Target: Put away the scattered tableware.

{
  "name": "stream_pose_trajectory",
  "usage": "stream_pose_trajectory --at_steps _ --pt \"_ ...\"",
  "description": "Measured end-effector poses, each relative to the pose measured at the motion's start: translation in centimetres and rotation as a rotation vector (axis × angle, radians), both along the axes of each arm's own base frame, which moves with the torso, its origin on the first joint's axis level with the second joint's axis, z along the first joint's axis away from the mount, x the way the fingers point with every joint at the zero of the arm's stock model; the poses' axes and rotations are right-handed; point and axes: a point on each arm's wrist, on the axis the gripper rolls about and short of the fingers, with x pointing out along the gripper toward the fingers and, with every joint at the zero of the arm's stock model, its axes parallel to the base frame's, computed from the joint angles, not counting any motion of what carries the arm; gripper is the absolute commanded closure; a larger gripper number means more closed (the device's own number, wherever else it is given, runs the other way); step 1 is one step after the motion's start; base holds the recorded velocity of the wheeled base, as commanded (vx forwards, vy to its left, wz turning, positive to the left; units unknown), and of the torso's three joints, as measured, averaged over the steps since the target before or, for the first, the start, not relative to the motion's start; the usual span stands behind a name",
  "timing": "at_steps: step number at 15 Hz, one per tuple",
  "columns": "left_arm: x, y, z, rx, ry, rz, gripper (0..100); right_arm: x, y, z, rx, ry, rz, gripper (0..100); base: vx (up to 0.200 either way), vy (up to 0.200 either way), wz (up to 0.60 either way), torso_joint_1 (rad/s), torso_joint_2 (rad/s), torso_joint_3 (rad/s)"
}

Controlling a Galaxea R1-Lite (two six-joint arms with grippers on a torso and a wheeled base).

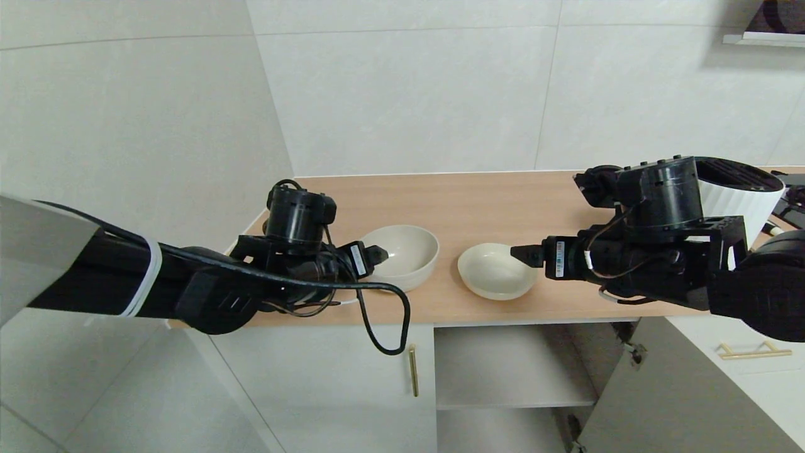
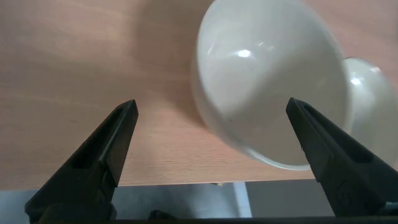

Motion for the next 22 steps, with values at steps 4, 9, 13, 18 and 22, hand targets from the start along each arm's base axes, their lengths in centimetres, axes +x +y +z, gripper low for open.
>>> stream_pose_trajectory --at_steps 4,9,13,18,22 --pt "0.3 -0.1 -0.6 0.007 0.015 0.001 0 0.0 0.0 0.0 0.002 0.000 0.000 0 0.000 0.000 0.00 0.000 0.00 0.000" --pt "0.4 -0.2 -1.1 0.012 0.025 0.001 100 0.0 0.0 0.0 0.002 -0.001 0.000 0 0.000 0.000 0.00 0.000 0.00 0.000" --pt "0.3 -0.1 -0.7 0.007 0.016 0.000 100 0.0 0.0 0.1 0.004 -0.001 0.001 0 0.000 0.000 0.00 0.000 0.00 0.000" --pt "0.0 0.0 0.0 0.000 -0.001 0.001 100 0.0 0.0 0.1 0.012 0.000 -0.005 0 0.000 0.000 0.00 0.000 0.00 0.000" --pt "-0.1 0.1 0.2 -0.002 -0.005 0.001 100 0.9 0.5 -0.8 -0.010 0.016 -0.030 0 0.000 0.000 0.00 0.000 0.00 0.000"
